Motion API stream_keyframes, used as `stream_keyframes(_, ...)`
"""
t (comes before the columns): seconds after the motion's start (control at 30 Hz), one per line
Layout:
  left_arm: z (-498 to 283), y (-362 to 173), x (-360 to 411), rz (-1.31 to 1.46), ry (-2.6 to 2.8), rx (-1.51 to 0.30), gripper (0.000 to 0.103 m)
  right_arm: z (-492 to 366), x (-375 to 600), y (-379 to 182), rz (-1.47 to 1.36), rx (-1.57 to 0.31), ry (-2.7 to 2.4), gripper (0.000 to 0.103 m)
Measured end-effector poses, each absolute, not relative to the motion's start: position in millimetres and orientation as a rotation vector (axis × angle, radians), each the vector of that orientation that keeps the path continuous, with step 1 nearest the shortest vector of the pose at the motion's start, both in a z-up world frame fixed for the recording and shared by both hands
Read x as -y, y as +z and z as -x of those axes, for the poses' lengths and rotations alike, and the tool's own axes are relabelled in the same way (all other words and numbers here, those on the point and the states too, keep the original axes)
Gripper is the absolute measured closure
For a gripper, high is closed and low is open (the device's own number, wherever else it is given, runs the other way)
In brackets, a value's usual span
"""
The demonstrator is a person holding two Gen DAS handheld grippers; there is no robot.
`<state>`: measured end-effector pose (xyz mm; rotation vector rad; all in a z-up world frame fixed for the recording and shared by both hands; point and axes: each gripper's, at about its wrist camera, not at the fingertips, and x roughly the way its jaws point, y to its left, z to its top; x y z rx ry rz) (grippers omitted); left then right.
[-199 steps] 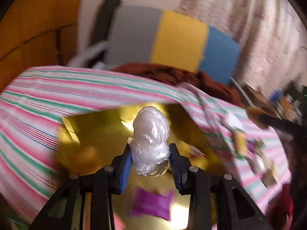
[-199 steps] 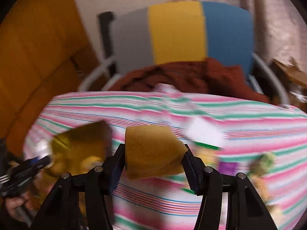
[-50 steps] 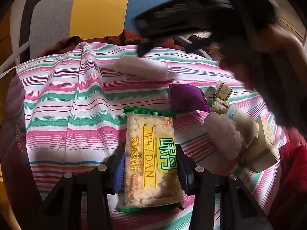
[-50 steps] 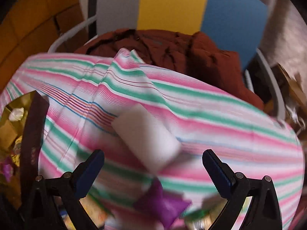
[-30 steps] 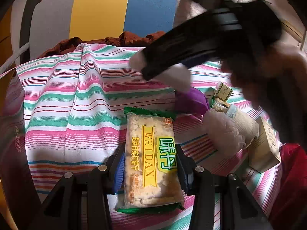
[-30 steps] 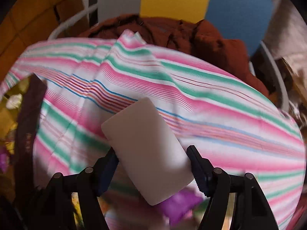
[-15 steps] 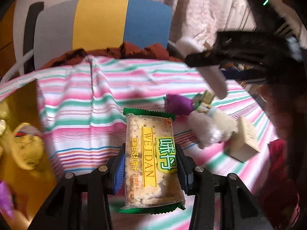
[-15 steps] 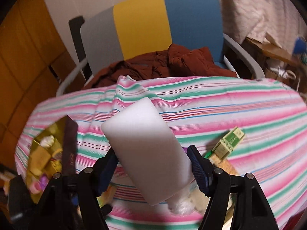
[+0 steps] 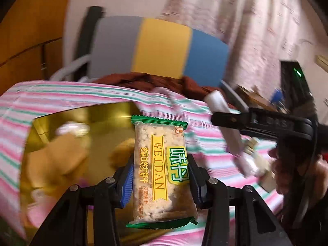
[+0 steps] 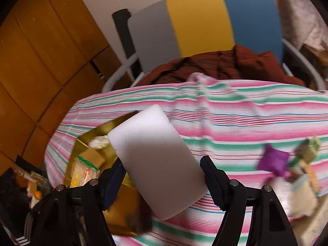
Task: Organize objects
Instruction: 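Carry the cracker packet and white block over the gold tray and open both tools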
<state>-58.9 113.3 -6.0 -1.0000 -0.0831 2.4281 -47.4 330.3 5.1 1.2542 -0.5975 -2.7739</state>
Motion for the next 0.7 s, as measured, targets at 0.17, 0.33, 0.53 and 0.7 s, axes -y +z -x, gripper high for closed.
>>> stream_keyframes(0.17, 85, -11, -56, 1.071, 2.571, 0.149, 0.057, 83, -284, 5, -1.242, 0.59, -2.71, 0.028)
stream_keyframes(0.33, 103, -20, -23, 1.142, 2.643, 0.179, 0.051, 108, -246, 12, -1.183, 0.611, -2.668, 0.008)
stream_keyframes(0.53, 94, -20, -9, 1.12, 2.689, 0.162, 0.043, 107, -226, 9, -1.183, 0.593, -2.657, 0.005)
stream_keyframes(0.7, 82, -18, -7, 1.117, 2.697, 0.17, 0.043, 85, -222, 1, -1.205, 0.524, -2.701, 0.003)
